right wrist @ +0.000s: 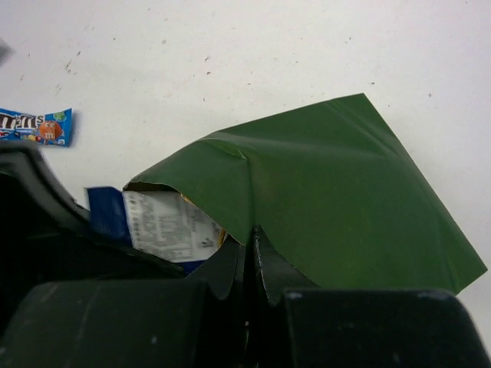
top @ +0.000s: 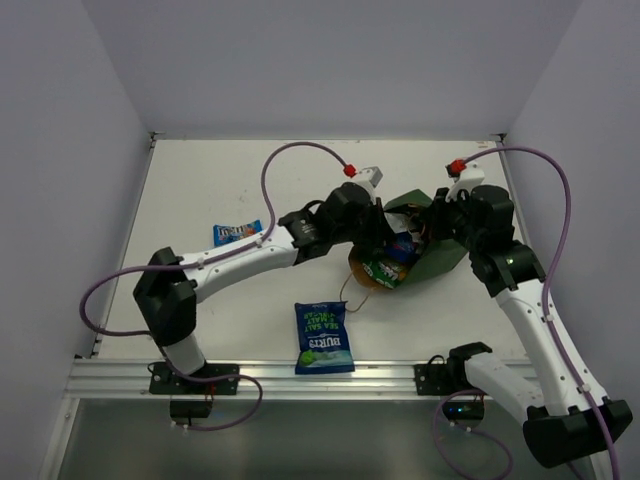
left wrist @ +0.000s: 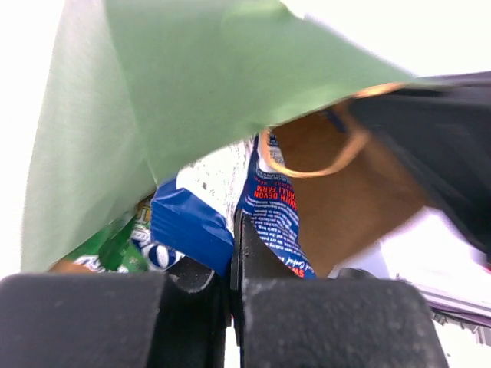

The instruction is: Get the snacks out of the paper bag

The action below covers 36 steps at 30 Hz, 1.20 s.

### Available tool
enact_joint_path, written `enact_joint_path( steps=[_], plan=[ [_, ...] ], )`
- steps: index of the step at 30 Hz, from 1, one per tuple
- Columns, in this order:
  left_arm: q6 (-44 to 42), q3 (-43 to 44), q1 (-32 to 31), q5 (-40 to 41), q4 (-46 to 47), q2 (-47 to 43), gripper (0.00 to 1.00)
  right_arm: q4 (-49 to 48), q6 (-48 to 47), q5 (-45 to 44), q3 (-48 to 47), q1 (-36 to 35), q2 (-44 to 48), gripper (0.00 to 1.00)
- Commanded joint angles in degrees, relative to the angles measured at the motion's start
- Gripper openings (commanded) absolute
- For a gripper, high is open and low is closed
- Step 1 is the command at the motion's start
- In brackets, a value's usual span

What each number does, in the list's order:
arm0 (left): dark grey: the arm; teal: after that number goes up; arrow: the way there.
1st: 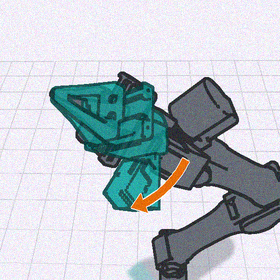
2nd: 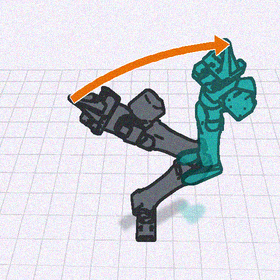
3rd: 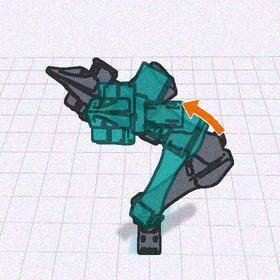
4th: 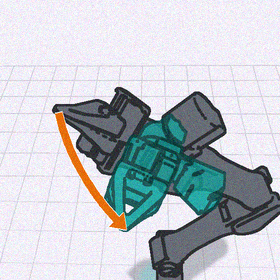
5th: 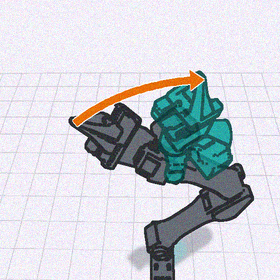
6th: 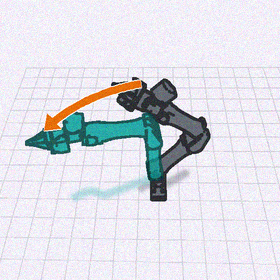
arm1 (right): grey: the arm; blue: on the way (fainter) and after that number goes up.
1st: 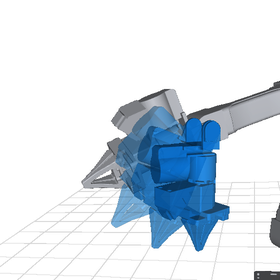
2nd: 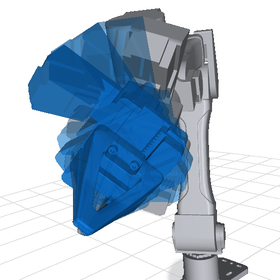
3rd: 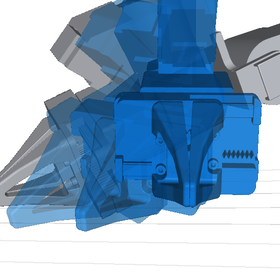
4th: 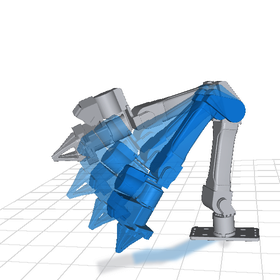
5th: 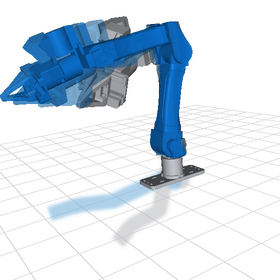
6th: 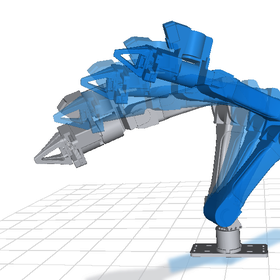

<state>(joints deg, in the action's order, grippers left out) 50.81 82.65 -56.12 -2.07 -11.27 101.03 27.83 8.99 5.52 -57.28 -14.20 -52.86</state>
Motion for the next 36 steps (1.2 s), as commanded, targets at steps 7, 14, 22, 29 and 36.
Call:
enact_joint_path(
  steps=[7,14,22,29,36],
  plan=[
    [-10.37,0.69,8.9,2.16,-5.34,-22.25,0.0,-1.82,1.11,-3.32,0.06,0.05,1.62,0.0],
    [-19.33,-3.63,24.02,-1.97,-7.46,-27.91,0.0,-1.2,0.41,-4.73,-0.2,0.05,1.97,0.0],
    [-22.42,-1.71,32.91,-13.4,6.86,-13.36,0.0,-0.94,0.06,-3.15,-0.64,0.05,1.62,0.0],
    [-19.96,-6.35,34.23,-17.01,27.33,-0.85,0.0,-1.29,-0.12,-0.51,-0.12,-0.04,1.01,0.0],
    [-20.66,-18.49,34.85,-12.96,29.76,1.36,0.64,-0.85,0.41,0.72,0.15,0.05,-0.05,0.0]
  ],
)
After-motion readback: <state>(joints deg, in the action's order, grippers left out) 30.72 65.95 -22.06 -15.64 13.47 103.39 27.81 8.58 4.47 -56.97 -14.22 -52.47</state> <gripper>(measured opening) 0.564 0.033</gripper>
